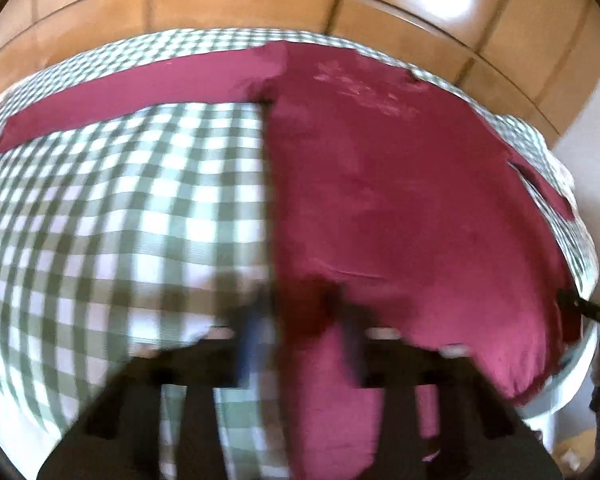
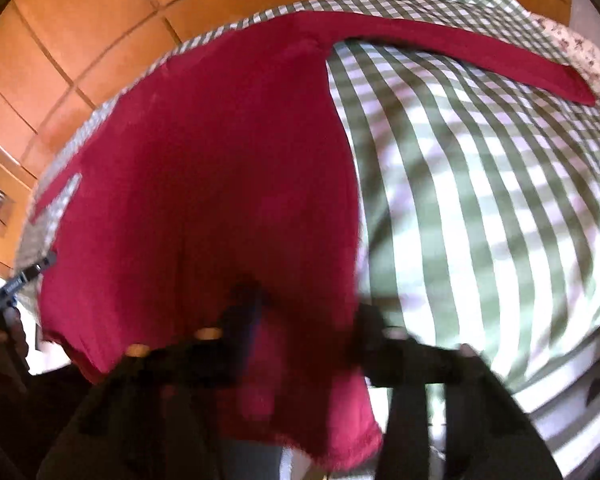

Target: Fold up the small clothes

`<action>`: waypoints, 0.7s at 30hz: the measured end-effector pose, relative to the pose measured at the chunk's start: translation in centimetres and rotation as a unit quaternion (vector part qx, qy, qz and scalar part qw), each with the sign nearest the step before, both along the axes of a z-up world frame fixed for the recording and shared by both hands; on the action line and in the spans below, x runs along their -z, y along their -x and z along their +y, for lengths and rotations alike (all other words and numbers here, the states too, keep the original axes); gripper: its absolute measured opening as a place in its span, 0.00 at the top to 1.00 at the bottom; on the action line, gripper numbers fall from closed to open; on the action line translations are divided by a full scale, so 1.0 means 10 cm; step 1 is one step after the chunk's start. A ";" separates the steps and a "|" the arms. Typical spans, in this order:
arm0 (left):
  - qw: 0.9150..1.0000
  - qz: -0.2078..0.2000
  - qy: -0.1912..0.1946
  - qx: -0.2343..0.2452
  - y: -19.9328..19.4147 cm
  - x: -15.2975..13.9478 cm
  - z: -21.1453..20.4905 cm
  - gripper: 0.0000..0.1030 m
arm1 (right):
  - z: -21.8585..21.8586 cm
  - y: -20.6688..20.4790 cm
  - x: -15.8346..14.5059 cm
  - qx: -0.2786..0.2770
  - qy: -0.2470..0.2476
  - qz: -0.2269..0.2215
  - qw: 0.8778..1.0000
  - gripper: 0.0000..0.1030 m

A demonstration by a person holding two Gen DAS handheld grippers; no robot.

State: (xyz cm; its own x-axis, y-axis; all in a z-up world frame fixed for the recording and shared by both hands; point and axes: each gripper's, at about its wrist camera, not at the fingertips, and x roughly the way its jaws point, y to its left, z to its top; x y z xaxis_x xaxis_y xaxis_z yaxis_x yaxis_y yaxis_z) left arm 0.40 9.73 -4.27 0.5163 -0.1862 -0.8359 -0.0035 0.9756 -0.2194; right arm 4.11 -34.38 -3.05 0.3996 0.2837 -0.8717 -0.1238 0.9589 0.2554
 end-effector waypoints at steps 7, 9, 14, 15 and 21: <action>1.000 -0.004 -0.006 0.000 0.10 -0.02 0.07 0.95 | -0.09 0.28 -0.09 0.002 0.003 -0.009 1.000 0.93; 1.000 -0.006 -0.008 -0.001 0.13 -0.04 0.07 0.91 | -0.12 0.27 0.01 0.010 0.000 0.009 1.000 0.90; 0.997 -0.076 0.007 0.005 0.16 -0.35 0.02 0.28 | -0.43 0.21 -0.06 0.065 -0.039 -0.008 0.997 0.49; 0.996 -0.087 0.000 0.013 0.12 -0.42 -0.03 0.28 | -0.56 0.16 -0.09 0.094 -0.044 -0.019 0.994 0.43; 0.995 -0.090 -0.024 0.037 -0.27 -0.41 -0.37 0.28 | -1.33 -0.32 -0.11 0.226 -0.099 -0.038 0.968 0.48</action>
State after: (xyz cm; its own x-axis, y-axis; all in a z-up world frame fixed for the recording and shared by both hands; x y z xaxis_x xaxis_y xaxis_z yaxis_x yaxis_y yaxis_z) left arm 3.12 6.07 -0.18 0.6447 -0.1904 -0.7403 0.1029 0.9813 -0.1627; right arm 7.28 -47.72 -1.94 0.5821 0.2233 -0.7819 0.2720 0.8527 0.4461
